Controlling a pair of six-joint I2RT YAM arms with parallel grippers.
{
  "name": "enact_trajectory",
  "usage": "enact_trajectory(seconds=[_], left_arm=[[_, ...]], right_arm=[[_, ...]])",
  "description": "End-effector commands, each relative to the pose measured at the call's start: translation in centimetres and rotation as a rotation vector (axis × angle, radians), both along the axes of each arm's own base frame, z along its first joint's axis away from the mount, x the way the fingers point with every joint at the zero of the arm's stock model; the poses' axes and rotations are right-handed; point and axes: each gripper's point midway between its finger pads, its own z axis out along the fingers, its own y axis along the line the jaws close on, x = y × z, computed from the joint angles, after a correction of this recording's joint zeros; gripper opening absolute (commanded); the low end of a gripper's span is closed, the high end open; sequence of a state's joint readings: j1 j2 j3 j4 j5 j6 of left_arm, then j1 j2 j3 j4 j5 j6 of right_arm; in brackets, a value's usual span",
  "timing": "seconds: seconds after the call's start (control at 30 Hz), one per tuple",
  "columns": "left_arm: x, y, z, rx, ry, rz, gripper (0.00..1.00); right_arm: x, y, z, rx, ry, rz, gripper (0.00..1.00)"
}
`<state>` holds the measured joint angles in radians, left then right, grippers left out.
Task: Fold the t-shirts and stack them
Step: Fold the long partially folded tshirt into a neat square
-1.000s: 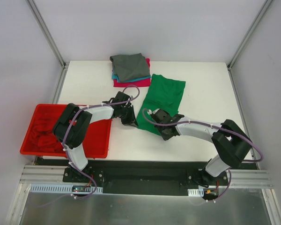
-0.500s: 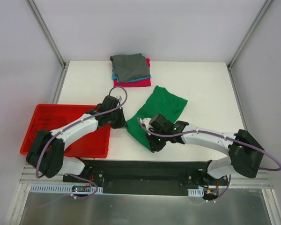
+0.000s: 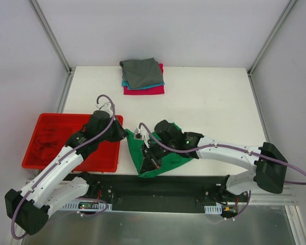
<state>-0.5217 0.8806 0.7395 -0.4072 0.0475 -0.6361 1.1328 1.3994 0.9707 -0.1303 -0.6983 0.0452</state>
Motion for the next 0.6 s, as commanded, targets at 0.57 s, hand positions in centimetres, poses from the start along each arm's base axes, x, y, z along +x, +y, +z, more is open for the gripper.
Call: enact_trajectory(seconds=[0.57], left_arm=[[3.5, -2.6, 3.5, -0.006, -0.066, -0.049, 0.0]], right_arm=[[2.7, -5.0, 1.7, 0.074, -0.022, -0.266, 0.01]])
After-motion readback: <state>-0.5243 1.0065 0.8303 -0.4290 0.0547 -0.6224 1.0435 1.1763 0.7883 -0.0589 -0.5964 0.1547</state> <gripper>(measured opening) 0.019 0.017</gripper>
